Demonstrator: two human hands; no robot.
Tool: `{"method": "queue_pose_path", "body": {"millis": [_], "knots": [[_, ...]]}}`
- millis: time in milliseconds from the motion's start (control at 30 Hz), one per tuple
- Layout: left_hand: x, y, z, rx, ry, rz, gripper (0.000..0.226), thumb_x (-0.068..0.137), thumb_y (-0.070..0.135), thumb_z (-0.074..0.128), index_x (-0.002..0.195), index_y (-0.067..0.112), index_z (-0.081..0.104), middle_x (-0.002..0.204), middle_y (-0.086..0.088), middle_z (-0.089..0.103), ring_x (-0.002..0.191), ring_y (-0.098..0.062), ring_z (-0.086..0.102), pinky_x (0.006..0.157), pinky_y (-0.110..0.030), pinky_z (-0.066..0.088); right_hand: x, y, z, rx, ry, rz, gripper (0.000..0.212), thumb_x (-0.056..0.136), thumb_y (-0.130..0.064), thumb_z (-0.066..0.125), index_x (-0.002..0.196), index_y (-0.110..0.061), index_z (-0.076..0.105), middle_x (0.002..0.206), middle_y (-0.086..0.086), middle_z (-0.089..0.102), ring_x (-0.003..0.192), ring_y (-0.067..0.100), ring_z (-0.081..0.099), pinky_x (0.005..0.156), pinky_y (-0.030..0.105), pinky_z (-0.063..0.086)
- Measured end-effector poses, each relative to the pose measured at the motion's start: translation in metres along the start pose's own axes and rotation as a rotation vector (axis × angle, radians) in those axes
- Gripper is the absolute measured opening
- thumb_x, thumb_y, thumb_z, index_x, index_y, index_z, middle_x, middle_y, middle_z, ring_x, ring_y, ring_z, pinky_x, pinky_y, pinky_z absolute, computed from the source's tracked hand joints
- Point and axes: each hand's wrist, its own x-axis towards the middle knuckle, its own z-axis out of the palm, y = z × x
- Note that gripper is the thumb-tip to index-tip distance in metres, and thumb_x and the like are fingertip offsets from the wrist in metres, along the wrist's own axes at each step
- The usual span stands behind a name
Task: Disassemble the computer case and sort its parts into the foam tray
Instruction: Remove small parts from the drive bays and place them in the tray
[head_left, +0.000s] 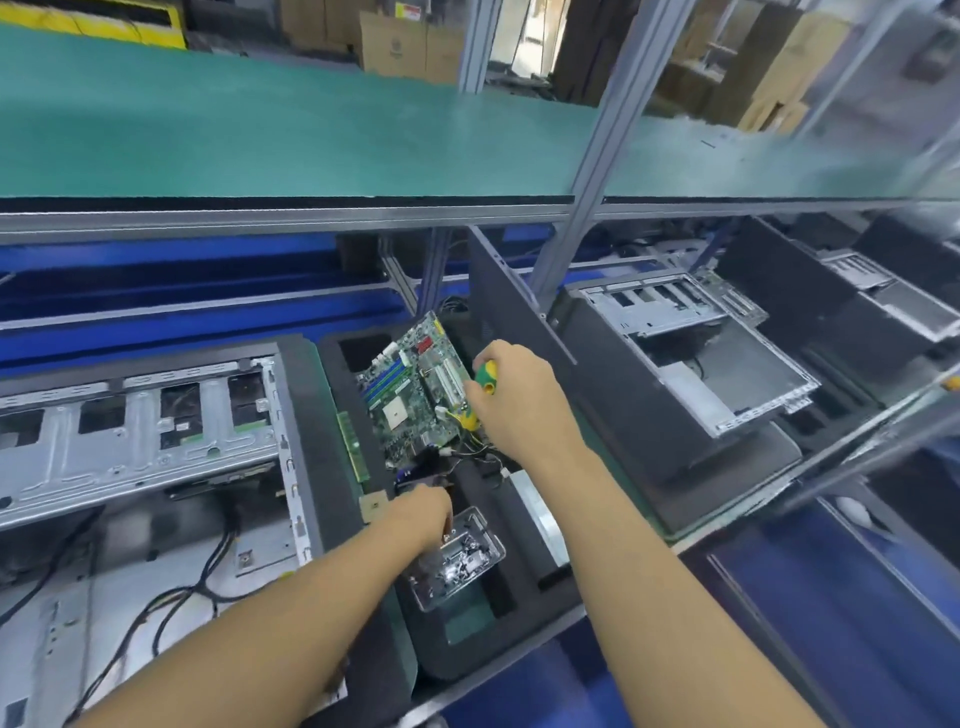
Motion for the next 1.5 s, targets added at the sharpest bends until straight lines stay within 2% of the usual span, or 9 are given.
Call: {"method": "queue_pose_path", "body": {"millis": [100, 267, 367, 467, 600, 767, 967, 1400, 1500], "knots": [[-0.006, -0.008, -0.024, -0.06, 0.11, -0.005, 0.026, 0.09, 0.01, 0.066, 0.115, 0.018, 0.072, 0.114, -0.005, 0.072, 0.101, -0.021, 0.069, 0.091, -0.033, 0.055, 0.008, 0.0, -0.003, 0.041, 0.013, -0.039, 0.025, 0.097, -0.021, 0.058, 0.12, -0.011, 0.057, 0.116, 0.007, 0.06, 0.105, 0.026, 0.055, 0.083, 0.038, 0.047], [-0.04, -0.047, -0.074, -0.333, 0.468, 0.004, 0.02, 0.1, 0.033, 0.054, 0.096, 0.02, 0.067, 0.066, 0.006, 0.073, 0.059, -0.008, 0.069, 0.07, -0.03, 0.058, 0.022, -0.03, -0.005, 0.257, 0.105, -0.148, 0.024, 0.1, -0.02, 0.053, 0.123, -0.013, 0.051, 0.108, 0.004, 0.061, 0.089, 0.021, 0.059, 0.071, 0.031, 0.046], [-0.068, -0.092, -0.08, -0.449, 0.725, -0.037, 0.013, 0.098, 0.032, 0.058, 0.107, 0.023, 0.064, 0.081, 0.013, 0.071, 0.076, -0.006, 0.066, 0.076, -0.03, 0.054, 0.033, -0.059, 0.004, 0.292, 0.071, -0.243, 0.019, 0.104, -0.025, 0.049, 0.12, -0.015, 0.049, 0.103, 0.003, 0.06, 0.083, 0.018, 0.058, 0.059, 0.028, 0.038], [-0.096, -0.138, -0.079, -0.575, 0.854, -0.079, 0.028, 0.095, 0.021, 0.064, 0.122, 0.027, 0.063, 0.098, 0.014, 0.067, 0.088, -0.005, 0.063, 0.083, -0.027, 0.052, 0.039, -0.09, 0.021, 0.34, -0.001, -0.289, 0.021, 0.105, -0.03, 0.047, 0.121, -0.016, 0.047, 0.106, 0.004, 0.059, 0.084, 0.02, 0.057, 0.066, 0.032, 0.038], [-0.117, -0.172, -0.078, -0.533, 0.804, -0.074, 0.035, 0.092, 0.018, 0.07, 0.125, 0.028, 0.067, 0.104, 0.01, 0.067, 0.099, -0.007, 0.061, 0.092, -0.025, 0.045, 0.041, -0.124, 0.05, 0.357, -0.095, -0.326, 0.021, 0.105, -0.032, 0.045, 0.121, -0.018, 0.046, 0.11, 0.001, 0.055, 0.088, 0.021, 0.057, 0.072, 0.036, 0.043], [-0.115, -0.182, -0.08, -0.486, 0.802, -0.051, 0.016, 0.091, 0.018, 0.071, 0.103, 0.028, 0.074, 0.095, 0.017, 0.067, 0.084, 0.01, 0.057, 0.074, -0.002, 0.038, 0.046, -0.144, 0.078, 0.334, -0.205, -0.355, 0.017, 0.105, -0.029, 0.048, 0.119, -0.02, 0.046, 0.113, 0.001, 0.055, 0.092, 0.023, 0.057, 0.073, 0.035, 0.044], [-0.104, -0.187, -0.076, -0.571, 0.787, -0.048, 0.018, 0.093, 0.017, 0.067, 0.088, 0.034, 0.068, 0.074, 0.015, 0.071, 0.07, 0.002, 0.063, 0.064, -0.01, 0.043, 0.055, -0.144, 0.09, 0.312, -0.22, -0.343, 0.019, 0.105, -0.029, 0.048, 0.12, -0.019, 0.046, 0.11, -0.003, 0.053, 0.084, 0.016, 0.055, 0.063, 0.03, 0.039], [-0.103, -0.189, -0.073, -0.595, 0.818, -0.054, 0.013, 0.092, 0.02, 0.069, 0.09, 0.033, 0.071, 0.081, 0.017, 0.071, 0.077, 0.006, 0.062, 0.067, -0.005, 0.042, 0.054, -0.149, 0.088, 0.262, -0.223, -0.407, 0.017, 0.104, -0.029, 0.051, 0.117, -0.02, 0.046, 0.108, -0.004, 0.052, 0.085, 0.016, 0.055, 0.071, 0.035, 0.049], [-0.101, -0.186, -0.071, -0.608, 0.84, -0.054, 0.012, 0.092, 0.018, 0.069, 0.091, 0.03, 0.072, 0.08, 0.018, 0.071, 0.076, 0.005, 0.063, 0.072, -0.013, 0.047, 0.052, -0.151, 0.084, 0.255, -0.238, -0.41, 0.017, 0.104, -0.027, 0.051, 0.119, -0.019, 0.046, 0.11, -0.003, 0.052, 0.088, 0.018, 0.054, 0.074, 0.036, 0.048]]}}
